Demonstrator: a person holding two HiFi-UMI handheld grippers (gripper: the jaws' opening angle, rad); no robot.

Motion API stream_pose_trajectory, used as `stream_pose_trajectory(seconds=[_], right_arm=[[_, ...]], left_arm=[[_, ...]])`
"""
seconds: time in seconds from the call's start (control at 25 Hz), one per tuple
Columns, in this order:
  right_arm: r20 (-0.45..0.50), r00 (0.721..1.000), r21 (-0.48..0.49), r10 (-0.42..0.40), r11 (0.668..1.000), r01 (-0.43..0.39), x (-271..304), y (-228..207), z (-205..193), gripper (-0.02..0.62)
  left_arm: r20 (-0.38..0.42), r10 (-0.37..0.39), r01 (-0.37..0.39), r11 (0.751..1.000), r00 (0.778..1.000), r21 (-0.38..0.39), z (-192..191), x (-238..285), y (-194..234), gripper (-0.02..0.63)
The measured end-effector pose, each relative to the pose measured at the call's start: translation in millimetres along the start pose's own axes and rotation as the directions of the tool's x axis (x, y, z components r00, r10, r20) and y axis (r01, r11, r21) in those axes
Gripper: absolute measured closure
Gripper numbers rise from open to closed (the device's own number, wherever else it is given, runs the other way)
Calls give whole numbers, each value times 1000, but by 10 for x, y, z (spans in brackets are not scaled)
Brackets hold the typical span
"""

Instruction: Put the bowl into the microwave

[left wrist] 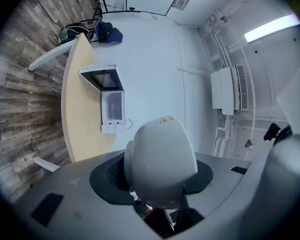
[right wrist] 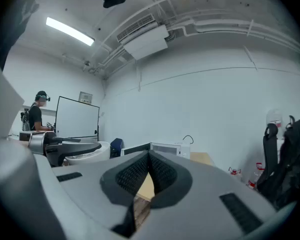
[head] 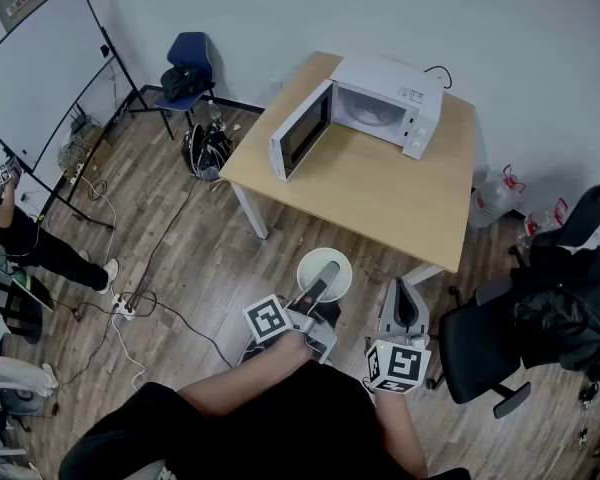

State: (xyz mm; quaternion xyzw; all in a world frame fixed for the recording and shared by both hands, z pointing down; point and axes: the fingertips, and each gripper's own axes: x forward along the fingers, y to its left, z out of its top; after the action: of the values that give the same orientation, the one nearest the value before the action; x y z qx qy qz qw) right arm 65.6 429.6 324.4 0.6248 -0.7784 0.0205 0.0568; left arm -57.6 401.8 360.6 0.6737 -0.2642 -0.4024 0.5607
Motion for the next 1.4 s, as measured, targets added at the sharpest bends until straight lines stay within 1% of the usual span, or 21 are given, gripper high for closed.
stream_pose_trajectory(seconds=[0.16,0.32,0.48,0.6,0.72,0.84,0.96,1.16,1.32,1.4], right_arm=[[1,1000,9,16,1000,-16,-154,38,-58,540],[42,999,42,31,999,-32,-253,40,-63,540],[5,998,45,57,997,-57,-294,128,-221,540],[-13,998,41,55,998,-54,-226,86,-264,540],[-30,998,38,47,998,-46,-84,27,-296,540],[-47,998,39,30,999,-28,67,-61,-337,540],[-57,998,38,27,999,-25,283,-136,-366,540],[-71,997,33,30,999,-27,778,-209,-343,540],[-88,996,10,33,999,-32,1225,-248,-275,540],[-91,995,11,31,999,-30,1465,-267,-217,540]], left_arm=[[-1,-3,3,1000,1000,23,-74,-113,-38,414],[4,-3,3,1000,1000,24,-138,-163,-49,414],[-10,30,-29,999,1000,36,-183,-249,50,414],[-20,41,-40,999,999,27,-165,-179,135,414],[-30,41,-40,999,999,26,-86,-43,215,414],[-31,36,-36,999,999,4,2,137,280,414],[-37,43,-43,999,998,18,125,332,362,414],[-53,60,-59,998,997,22,391,709,534,414],[-76,62,-59,998,995,37,626,1027,634,414],[-87,75,-73,997,993,27,764,1193,701,414]])
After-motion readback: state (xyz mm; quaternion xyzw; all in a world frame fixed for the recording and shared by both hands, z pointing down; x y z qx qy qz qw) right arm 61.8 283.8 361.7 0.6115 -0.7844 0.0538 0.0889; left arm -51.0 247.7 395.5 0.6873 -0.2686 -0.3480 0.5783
